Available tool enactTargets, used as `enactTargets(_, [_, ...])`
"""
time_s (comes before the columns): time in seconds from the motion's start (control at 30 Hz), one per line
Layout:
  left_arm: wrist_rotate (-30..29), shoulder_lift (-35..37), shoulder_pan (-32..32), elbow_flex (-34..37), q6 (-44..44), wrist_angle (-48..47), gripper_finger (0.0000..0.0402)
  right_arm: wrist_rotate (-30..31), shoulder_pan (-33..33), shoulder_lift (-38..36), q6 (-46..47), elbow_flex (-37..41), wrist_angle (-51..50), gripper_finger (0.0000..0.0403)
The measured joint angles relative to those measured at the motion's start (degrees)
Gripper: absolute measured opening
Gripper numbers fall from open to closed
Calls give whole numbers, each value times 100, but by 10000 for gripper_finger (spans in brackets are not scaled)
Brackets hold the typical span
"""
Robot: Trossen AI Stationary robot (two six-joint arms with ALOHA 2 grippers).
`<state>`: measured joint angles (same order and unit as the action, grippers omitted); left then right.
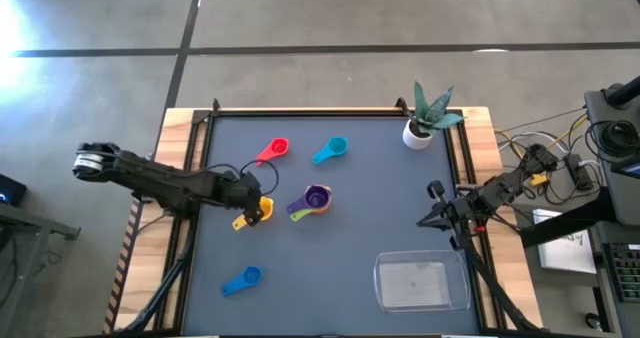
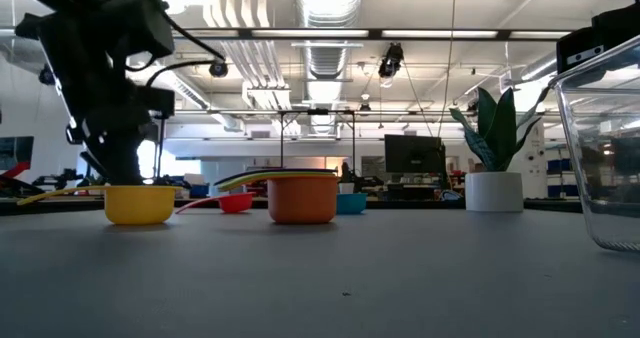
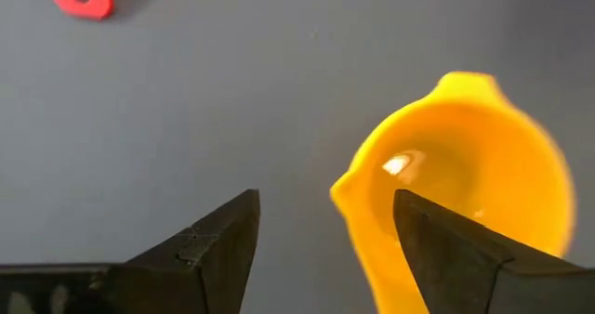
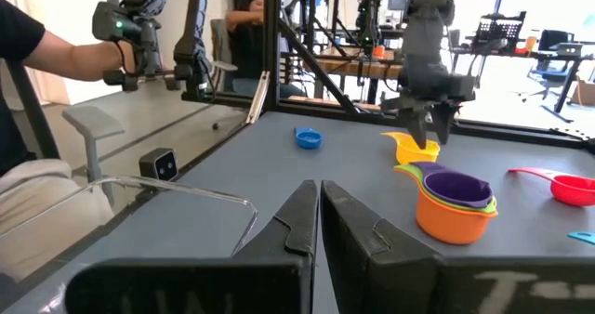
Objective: Nest measuring cups in basket
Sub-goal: Stack the yellow measuring cup on top of the violet measuring cup
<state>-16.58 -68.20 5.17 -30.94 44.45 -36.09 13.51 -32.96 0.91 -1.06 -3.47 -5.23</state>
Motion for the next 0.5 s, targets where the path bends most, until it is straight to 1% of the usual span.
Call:
enactTargets(0.1, [-3,-232,-45,1,-49,-6,205,-1,1,0,0,-1,-1,9])
enactTargets(0.17, [-58,-356,-46,0,-92,-4,169,1,1,-1,0,0,-1,9])
enactTargets(0.23, [-65,-420,-59,-16,-128,-5,115,0,1,0,0,1,-1,9])
enactTargets(0.3, [-65,-426,-68,-106,-234,-3,50,0,0,0,0,0,0,9])
enactTargets(0.33, [-60,-403,-80,-167,-288,1,26,1,1,0,0,1,-1,9])
enactTargets(0.37, [-38,-359,-101,-256,-356,-7,15,1,0,0,0,0,-1,9])
enactTargets(0.5, [-27,-174,-146,-913,-730,-210,7,-1,-1,0,0,-1,-1,9])
